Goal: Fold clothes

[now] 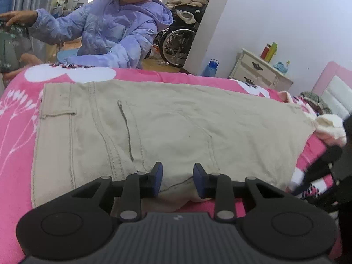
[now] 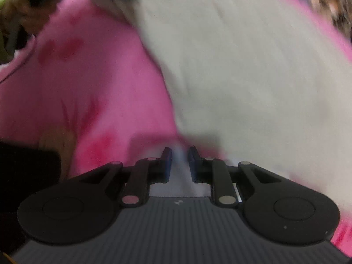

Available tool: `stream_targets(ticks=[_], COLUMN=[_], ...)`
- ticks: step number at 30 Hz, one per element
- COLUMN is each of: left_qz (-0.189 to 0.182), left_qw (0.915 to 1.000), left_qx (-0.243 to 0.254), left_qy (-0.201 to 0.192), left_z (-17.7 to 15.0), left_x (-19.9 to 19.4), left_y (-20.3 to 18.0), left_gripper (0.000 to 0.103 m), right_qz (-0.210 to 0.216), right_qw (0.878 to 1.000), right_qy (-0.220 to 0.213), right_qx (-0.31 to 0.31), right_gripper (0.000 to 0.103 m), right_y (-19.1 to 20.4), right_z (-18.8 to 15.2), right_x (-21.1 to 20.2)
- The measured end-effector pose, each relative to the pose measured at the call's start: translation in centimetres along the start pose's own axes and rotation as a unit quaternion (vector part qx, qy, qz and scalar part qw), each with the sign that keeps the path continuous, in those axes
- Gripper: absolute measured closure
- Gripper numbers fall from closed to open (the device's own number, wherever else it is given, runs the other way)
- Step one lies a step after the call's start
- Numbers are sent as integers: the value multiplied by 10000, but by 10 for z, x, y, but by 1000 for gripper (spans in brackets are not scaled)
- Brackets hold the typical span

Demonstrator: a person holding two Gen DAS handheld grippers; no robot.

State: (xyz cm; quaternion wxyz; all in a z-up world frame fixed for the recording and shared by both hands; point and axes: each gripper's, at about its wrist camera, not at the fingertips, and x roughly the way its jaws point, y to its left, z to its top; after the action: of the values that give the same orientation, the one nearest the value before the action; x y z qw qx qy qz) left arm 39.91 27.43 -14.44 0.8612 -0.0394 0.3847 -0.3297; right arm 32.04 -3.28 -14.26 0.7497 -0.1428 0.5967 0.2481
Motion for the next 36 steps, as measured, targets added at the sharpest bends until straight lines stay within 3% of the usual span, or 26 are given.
stream_targets(ticks=[3,6,8,11,15,17,22,25,27,30,33,35,36], left_qz=[-116,-205,-168,-5,266,281,290,249,234,382,523,471,454], left_qw=[9999,9995,9988,9972,9963,9960,9938,9934,9906,9826,9724,9640,9604], left_qx=[-103,-198,-356,-550,-729,-802,-999,-935,-1155,-1729,-2235,-2579,-2707], left_qy=[-68,-141,-291,-511,-382,-276,-405,-621,-693,-552,-419,-453,-476], left_z=[-1,-1,0,1,-1,-3,13,36,52,68,73,74,75], left_x=[-4,-9,-13,-20,-21,-21,-25,-15,0,30,51,53,52], left_y=[5,8,7,10,24,31,33,33,38,54,73,83,84], left_gripper=[71,70,64,60,63,68,60,58,55,55,58,59,59], right_qz=[94,193,229,183,46,112,587,549,555,791,870,947,1083], right_qw=[9989,9966,9925,9896,9933,9906,9537,9440,9390,9238,9087,8894,8715], right_qy=[157,-496,-996,-1296,-935,-877,-970,-1351,-1641,-2054,-2023,-2120,-2258], right_qx=[428,625,670,601,674,1048,2786,2959,2972,3131,3546,3938,4216], right_gripper=[86,86,83,82,82,82,81,81,81,78,78,79,79], right_y=[-16,-25,-30,-35,-49,-53,-115,-132,-137,-148,-165,-181,-189], right_z=[-2,33,59,86,71,61,9,4,8,14,4,-21,-40], right_x=[-16,-40,-47,-31,0,10,-22,-40,-42,-34,-12,-5,-6])
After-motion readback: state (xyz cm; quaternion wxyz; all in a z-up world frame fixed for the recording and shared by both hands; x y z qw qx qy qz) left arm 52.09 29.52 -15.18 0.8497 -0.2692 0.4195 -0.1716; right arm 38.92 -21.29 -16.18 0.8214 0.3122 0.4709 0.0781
